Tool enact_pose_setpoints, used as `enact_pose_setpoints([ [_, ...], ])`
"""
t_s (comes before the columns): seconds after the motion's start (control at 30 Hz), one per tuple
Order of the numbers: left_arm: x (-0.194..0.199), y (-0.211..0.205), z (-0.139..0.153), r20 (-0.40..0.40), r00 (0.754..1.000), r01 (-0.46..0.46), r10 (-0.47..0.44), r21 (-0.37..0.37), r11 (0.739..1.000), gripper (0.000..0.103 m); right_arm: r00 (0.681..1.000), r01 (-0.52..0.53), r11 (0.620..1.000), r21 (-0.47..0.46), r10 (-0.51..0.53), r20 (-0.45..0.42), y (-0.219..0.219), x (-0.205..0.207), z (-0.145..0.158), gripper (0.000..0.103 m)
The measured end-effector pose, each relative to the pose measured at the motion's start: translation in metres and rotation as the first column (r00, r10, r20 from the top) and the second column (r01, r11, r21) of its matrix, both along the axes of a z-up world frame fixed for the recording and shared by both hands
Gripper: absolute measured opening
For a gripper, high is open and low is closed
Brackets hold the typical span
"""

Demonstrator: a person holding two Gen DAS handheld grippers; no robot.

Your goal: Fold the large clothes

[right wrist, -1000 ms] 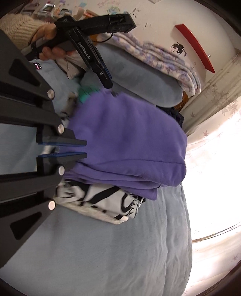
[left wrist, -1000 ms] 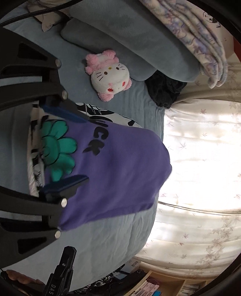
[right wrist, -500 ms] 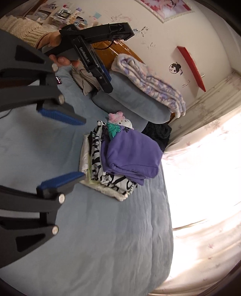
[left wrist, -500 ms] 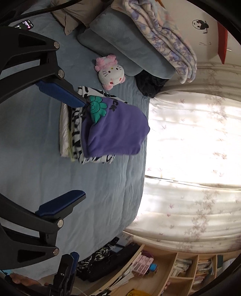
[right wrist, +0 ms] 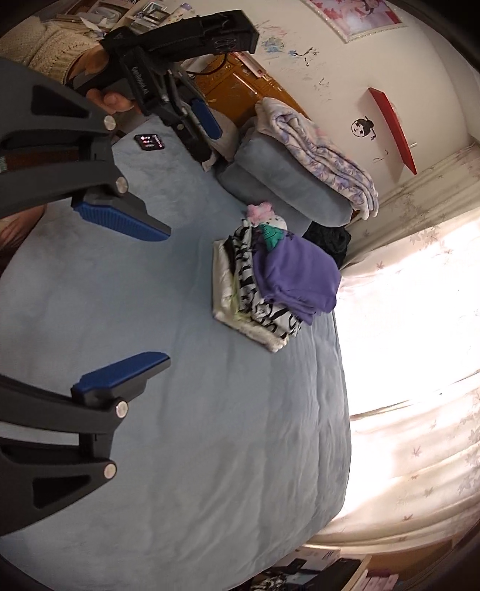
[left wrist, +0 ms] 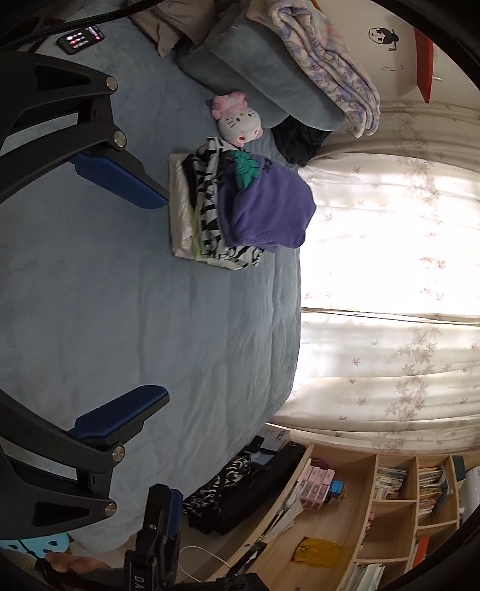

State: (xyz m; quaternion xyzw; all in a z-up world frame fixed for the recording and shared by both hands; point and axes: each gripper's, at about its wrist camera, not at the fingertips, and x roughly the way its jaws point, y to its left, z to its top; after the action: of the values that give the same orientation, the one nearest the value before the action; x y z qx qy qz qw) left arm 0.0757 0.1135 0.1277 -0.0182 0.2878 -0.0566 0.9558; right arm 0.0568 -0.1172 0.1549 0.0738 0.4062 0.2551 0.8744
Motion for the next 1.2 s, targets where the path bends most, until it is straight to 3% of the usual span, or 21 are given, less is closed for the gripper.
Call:
enact_pose_setpoints([
  [0.1, -0.017, -0.016, -0.026, -0.021, 1.0, -0.001, 0.001, -0.012, 1.0, 0.096, 1.0, 0.025, 0.999, -0.027, -0.025, 0.01, -0.01, -0.021, -0.014, 0.073],
  [0.33, -0.034, -0.032, -0.085, -0.101, 0.992, -0.076, 0.072, -0.045, 0.996, 0.096, 0.996, 0.091, 0.993, -0.078, -0.089, 0.031, -0.019, -0.054, -0.059, 0.076],
  [0.47, -0.038, -0.042, -0.11, -0.115, 0.988, -0.106, 0.103, -0.026, 0.994, 0.096, 0.991, 0.136, 0.987, -0.085, -0.134, 0.029, -0.02, -0.066, -0.086, 0.081],
  [0.8, -0.031, -0.058, -0.147, -0.192, 0.976, -0.105, 0.104, 0.004, 0.994, 0.096, 0.969, 0.245, 0.963, -0.115, -0.244, 0.027, -0.026, -0.077, -0.129, 0.084],
  [1.2, -0.025, -0.065, -0.161, -0.236, 0.967, -0.099, 0.098, 0.009, 0.995, 0.096, 0.97, 0.238, 0.962, -0.131, -0.241, -0.014, -0.026, -0.074, -0.148, 0.084],
])
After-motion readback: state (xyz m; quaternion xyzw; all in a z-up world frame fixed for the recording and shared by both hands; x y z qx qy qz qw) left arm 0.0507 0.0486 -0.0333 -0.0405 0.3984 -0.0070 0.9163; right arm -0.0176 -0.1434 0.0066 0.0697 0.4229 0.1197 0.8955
